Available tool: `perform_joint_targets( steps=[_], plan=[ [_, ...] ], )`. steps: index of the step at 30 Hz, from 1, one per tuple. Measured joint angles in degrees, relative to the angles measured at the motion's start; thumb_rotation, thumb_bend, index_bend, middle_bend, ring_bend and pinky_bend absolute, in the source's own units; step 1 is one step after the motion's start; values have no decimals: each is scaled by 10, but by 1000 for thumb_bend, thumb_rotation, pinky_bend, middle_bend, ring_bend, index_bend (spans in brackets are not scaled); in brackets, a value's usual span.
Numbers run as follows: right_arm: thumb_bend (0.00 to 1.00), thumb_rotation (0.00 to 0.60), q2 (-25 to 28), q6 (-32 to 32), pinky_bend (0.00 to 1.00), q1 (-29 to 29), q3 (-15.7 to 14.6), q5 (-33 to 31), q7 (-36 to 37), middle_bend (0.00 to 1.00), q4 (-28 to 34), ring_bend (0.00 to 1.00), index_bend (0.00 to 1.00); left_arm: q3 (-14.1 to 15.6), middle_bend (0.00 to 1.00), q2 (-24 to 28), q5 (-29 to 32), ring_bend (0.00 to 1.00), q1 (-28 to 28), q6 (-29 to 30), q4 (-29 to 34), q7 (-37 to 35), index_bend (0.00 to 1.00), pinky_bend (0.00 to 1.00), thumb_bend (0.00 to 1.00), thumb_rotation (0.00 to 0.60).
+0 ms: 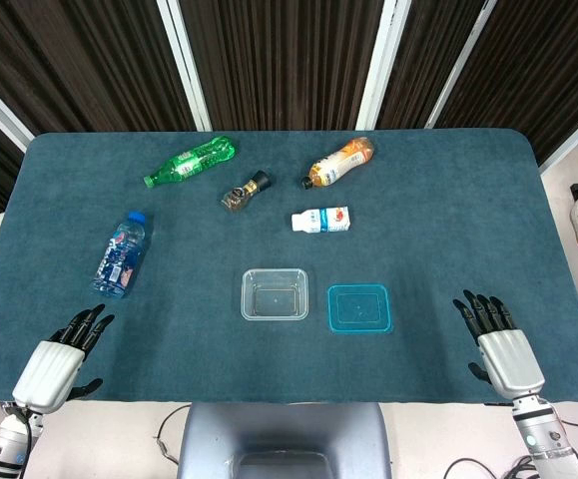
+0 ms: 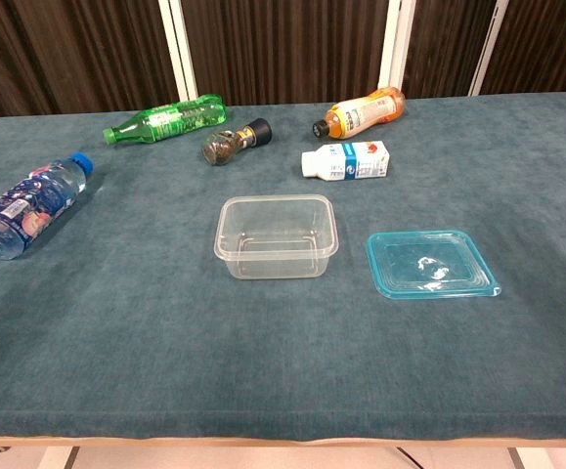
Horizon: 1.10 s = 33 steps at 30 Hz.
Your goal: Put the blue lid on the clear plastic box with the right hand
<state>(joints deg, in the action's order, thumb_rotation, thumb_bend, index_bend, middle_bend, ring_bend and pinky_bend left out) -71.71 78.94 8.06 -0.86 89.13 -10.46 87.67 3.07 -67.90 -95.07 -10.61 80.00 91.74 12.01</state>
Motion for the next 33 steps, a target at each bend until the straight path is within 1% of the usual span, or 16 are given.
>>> perform_joint_targets(
  steps=[9, 13, 17, 21, 25, 29, 33],
  plan=[
    [242, 600, -4, -3, 173, 3, 6, -4, 0, 67, -5, 51, 66, 1, 0, 2, 0, 86, 0, 0, 1, -3, 113, 422, 300, 600],
    [242, 600, -7, -12, 170, 10, 9, -7, 14, 57, -9, 51, 38, 0, 0, 1, 1, 86, -1, -1, 1, -3, 113, 422, 298, 600],
    [242, 600, -5, -49, 170, 27, 10, -10, 37, 16, -7, 51, 4, 1, 0, 1, 3, 87, -2, -5, 1, -3, 113, 423, 298, 600],
    [242, 600, -5, -95, 170, 55, 20, -27, 33, 0, 3, 53, 0, 1, 0, 2, 4, 87, -2, -5, 4, -3, 113, 423, 298, 600],
    [243, 600, -9, -138, 169, 86, 43, -69, 3, 0, 20, 59, 0, 1, 0, 3, 3, 87, -2, -4, 4, -4, 113, 423, 298, 600],
    [242, 600, -21, -174, 165, 119, 67, -120, -50, 0, 38, 62, 0, 2, 0, 4, 2, 89, -2, -4, 4, -5, 113, 423, 298, 600],
    [242, 600, -41, -202, 164, 150, 79, -149, -96, 16, 52, 78, 0, 3, 0, 5, 2, 93, -2, -4, 4, -8, 113, 424, 297, 600]
  ],
)
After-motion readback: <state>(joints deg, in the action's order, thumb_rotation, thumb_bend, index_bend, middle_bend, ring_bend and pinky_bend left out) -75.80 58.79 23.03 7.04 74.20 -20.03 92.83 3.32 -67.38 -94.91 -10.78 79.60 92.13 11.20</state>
